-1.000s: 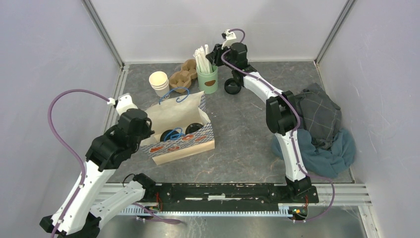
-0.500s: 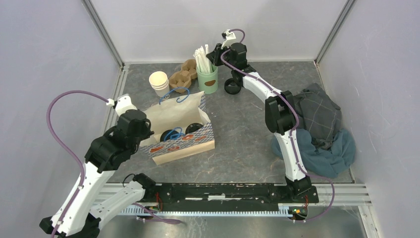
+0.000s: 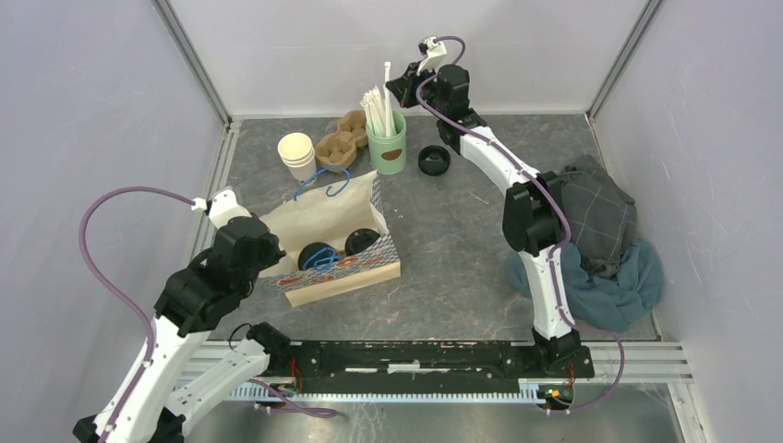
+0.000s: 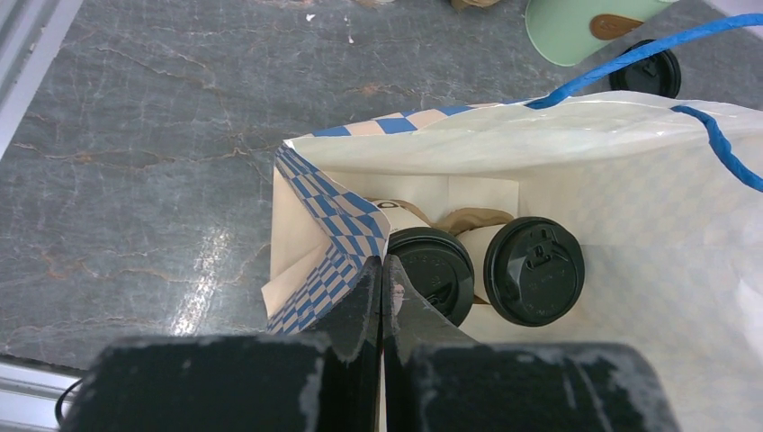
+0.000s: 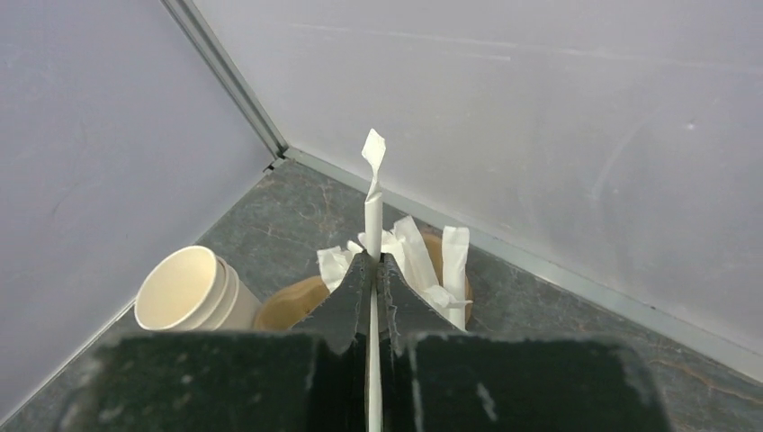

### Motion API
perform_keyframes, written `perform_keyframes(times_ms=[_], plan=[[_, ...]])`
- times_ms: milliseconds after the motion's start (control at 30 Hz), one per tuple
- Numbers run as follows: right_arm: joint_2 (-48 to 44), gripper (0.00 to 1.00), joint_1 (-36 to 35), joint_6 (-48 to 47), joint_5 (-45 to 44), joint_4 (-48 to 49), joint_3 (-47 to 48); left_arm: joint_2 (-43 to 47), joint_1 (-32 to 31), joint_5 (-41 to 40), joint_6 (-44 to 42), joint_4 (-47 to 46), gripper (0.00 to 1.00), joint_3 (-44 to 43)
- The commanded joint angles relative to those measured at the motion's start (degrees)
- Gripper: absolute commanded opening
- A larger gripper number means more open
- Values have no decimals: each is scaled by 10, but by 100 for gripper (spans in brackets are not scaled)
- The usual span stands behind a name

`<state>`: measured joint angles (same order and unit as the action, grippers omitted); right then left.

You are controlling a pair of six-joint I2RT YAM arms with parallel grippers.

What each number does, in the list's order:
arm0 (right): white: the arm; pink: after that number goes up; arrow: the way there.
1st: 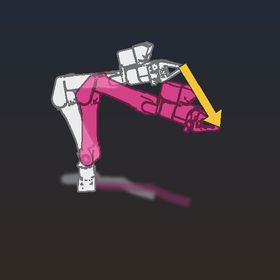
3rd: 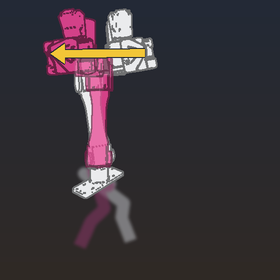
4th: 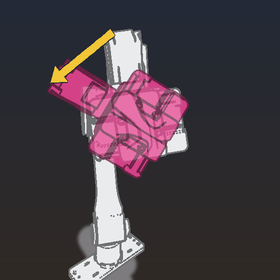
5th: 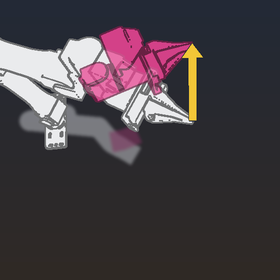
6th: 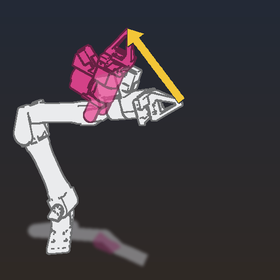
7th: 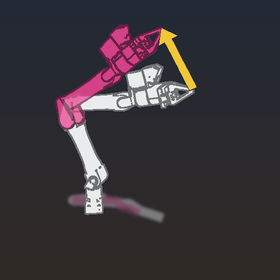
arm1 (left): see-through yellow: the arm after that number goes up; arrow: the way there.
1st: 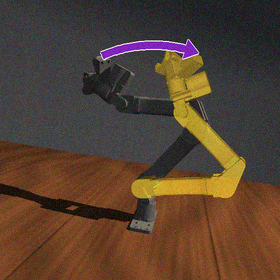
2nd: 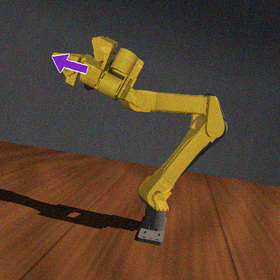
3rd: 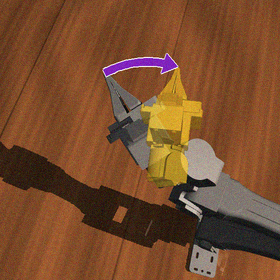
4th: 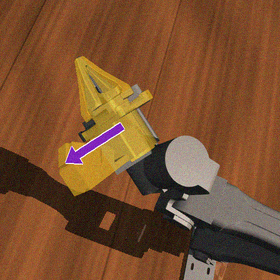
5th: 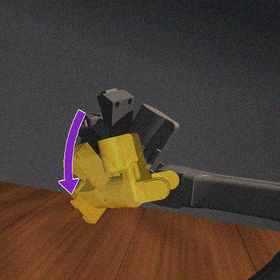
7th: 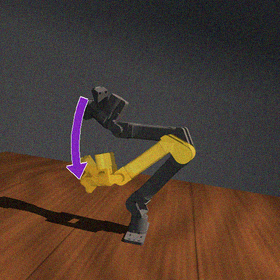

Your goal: Pack the takeout coffee

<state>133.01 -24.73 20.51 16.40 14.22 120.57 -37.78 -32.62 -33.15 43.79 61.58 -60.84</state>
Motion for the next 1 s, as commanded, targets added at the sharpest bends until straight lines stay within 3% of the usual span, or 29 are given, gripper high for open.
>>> perform_keyframes(times_ms=[0,133,333,533,633,800,967], plan=[[-78,4,3,-23,15,14,5,10,-2,0,38,-4,2,6],[-150,2,6,-29,38,13,-3,28,-2,-6,56,-8,2,22],[-287,0,-26,9,181,102,-123,53,-2,-17,67,-26,2,41],[-407,0,-147,-165,229,29,-204,58,-2,-8,70,-28,2,40],[-457,0,-208,-244,242,57,-298,59,-2,-2,68,-24,2,31],[-452,0,-267,-294,299,88,-330,58,-2,4,67,-17,2,23],[-407,0,-309,-410,282,-14,-284,41,-2,1,60,-21,2,8]])
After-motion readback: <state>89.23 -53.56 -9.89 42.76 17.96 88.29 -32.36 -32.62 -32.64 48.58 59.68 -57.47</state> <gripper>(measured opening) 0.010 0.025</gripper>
